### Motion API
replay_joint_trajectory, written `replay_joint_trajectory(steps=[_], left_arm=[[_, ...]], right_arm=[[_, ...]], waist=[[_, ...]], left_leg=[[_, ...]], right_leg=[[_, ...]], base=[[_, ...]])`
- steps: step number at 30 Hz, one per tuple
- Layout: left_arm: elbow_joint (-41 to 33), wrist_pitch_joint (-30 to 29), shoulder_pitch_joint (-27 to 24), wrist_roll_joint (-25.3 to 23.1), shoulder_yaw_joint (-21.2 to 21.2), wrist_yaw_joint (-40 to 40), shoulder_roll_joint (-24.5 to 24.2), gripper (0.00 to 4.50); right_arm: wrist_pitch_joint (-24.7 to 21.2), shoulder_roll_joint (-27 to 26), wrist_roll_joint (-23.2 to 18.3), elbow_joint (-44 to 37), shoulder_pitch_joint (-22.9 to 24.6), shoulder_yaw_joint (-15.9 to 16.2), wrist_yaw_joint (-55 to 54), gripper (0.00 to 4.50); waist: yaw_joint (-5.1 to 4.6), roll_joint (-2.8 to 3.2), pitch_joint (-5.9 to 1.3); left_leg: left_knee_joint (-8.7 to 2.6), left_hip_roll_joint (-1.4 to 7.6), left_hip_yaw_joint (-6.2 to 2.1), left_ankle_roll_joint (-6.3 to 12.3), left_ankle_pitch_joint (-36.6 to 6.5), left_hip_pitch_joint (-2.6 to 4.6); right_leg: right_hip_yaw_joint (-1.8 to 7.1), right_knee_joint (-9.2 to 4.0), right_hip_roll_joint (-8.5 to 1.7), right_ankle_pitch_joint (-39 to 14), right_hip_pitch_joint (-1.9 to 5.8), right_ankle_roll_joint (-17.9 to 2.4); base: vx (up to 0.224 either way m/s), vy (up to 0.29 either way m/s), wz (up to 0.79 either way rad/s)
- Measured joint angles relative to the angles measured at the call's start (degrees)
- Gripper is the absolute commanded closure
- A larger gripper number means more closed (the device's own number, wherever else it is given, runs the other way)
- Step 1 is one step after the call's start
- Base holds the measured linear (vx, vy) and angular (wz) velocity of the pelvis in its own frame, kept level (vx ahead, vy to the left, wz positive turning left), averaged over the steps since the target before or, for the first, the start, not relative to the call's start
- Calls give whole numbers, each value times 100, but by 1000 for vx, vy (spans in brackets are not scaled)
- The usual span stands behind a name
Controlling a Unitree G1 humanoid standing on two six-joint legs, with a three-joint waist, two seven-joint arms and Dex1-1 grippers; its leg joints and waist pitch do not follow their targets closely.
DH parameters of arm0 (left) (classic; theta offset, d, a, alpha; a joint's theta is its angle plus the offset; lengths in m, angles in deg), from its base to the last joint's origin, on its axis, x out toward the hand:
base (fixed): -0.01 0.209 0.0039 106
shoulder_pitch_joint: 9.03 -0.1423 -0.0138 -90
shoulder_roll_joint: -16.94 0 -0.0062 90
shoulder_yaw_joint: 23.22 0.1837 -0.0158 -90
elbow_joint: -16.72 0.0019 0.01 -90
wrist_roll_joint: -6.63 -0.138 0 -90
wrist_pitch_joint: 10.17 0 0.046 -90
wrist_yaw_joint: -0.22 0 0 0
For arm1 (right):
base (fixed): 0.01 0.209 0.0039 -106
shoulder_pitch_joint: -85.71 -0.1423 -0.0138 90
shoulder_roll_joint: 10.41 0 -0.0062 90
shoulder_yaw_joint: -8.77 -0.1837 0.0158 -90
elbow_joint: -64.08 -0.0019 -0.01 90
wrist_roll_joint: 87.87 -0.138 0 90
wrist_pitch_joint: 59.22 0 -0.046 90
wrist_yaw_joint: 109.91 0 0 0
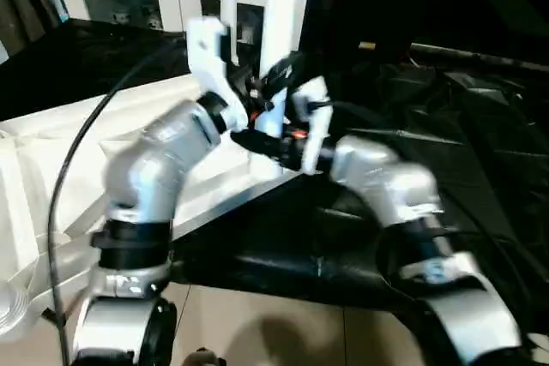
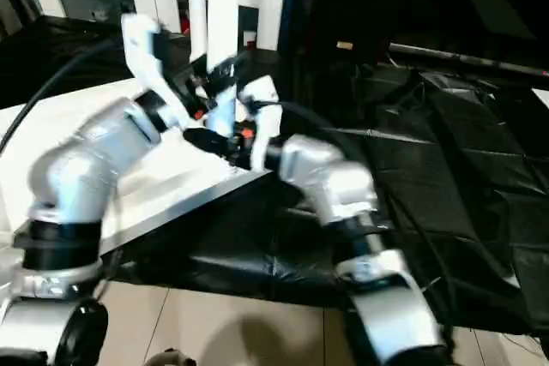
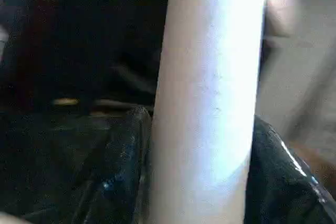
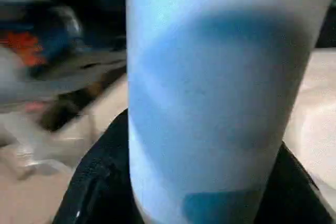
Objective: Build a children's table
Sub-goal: Pick table leg
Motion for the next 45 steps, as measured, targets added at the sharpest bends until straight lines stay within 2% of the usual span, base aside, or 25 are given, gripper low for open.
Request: replay_joint_trajectory(steps=[6, 7, 9, 11, 12, 15, 20, 22, 26, 28, 30, 34, 38, 45], left_arm=[[-23, -586, -63, 814, 9, -1122, -254, 151], [-33, -651, -63, 894, 5, -1210, -279, 181], [-69, -749, -63, 1074, 4, -1388, -315, 188], [-100, -811, -64, 1171, 3, -1484, -351, 191], [-121, -848, -65, 1244, -3, -1561, -389, 214], [-145, -936, -79, 1347, -30, -1633, -406, 244], [-73, -949, -81, 1382, -59, -1571, -366, 263], [4, -927, -78, 1392, -110, -1478, -345, 264], [140, -727, -53, 1091, -225, -1005, -355, 264], [130, -486, -35, 589, 2, -775, -455, 264], [163, -384, -28, 153, 130, -391, -485, 264], [286, -220, 1, -435, 169, 513, -397, 264], [139, -208, 1, -564, 275, 623, -371, 264], [66, -94, 0, -780, 482, 620, -297, 264]], right_arm=[[-539, 775, -393, -530, 238, 408, 1522, 250], [-591, 827, -405, -569, 240, 444, 1661, 250], [-684, 1001, -465, -684, 258, 556, 1912, 250], [-737, 1047, -498, -722, 266, 601, 2001, 250], [-767, 1075, -514, -755, 285, 623, 2084, 250], [-728, 1178, -478, -844, 344, 670, 2161, 250], [-666, 1153, -397, -812, 343, 663, 2130, 250], [-642, 1019, -395, -697, 330, 607, 1993, 194], [-432, 787, -306, -560, 297, 386, 1368, 161], [-162, 656, -49, -417, 252, 363, 892, 139], [-71, 503, 109, -298, 205, 310, 451, 135], [-148, 291, 184, -38, 172, 84, -291, 134], [-237, 263, 250, -12, 161, 75, -474, 134], [-425, 238, 357, 205, -142, 94, -660, 134]], waist=[[12, 1, 0], [7, 1, 1], [6, 4, 2], [4, 5, 2], [6, 5, 2], [15, 4, 2], [18, 3, 1], [15, 2, 1], [-3, 2, 0], [-5, -2, -2], [-3, -4, -3], [-4, -11, -6], [-3, -12, -6], [-11, -16, -8]], left_leg=[[1, 0, 0, 1, 0, 2], [1, 1, 0, 1, 0, 4], [1, 1, 0, 0, 0, 6], [1, 1, 0, 0, 0, 8], [1, 1, 0, 0, 0, 8], [1, 1, 0, 0, 0, 7], [1, 1, 0, 0, 1, 7], [1, 1, -1, 0, 1, 8], [1, 2, -1, -1, 1, 6], [1, 2, -1, -1, 1, 6], [1, 2, -1, -1, 1, 5], [1, 2, -1, -2, 1, 2], [1, 2, 1, -1, 1, -2], [1, 2, 2, -1, 1, -1]], right_leg=[[-1, 1, 0, 1, 1, -2], [-1, 1, 0, 3, 1, -5], [-1, 2, 0, 5, 2, -8], [-1, 3, 0, 7, 2, -11], [-2, 4, 0, 8, 2, -13], [-1, 4, 0, 9, 4, -15], [-2, 4, 0, 10, 5, -15], [-2, 4, 0, 10, 5, -15], [-3, 6, 0, 9, 2, -13], [-3, 6, 0, 5, 3, -8], [-2, 5, 0, 4, 3, -6], [-2, 3, 0, 4, 3, -5], [-1, 0, 0, -2, 2, 2], [-1, 0, 0, -2, 1, 3]], base=[[0, 0, 0], [0, 0, 0], [0, 0, 0], [0, 0, 0], [0, 0, 0], [0, 0, 0], [0, 0, 0], [0, 0, 0], [0, 0, 0], [0, 0, 0], [0, 0, 0], [0, 0, 0], [0, 0, 0], [0, 0, 0]])
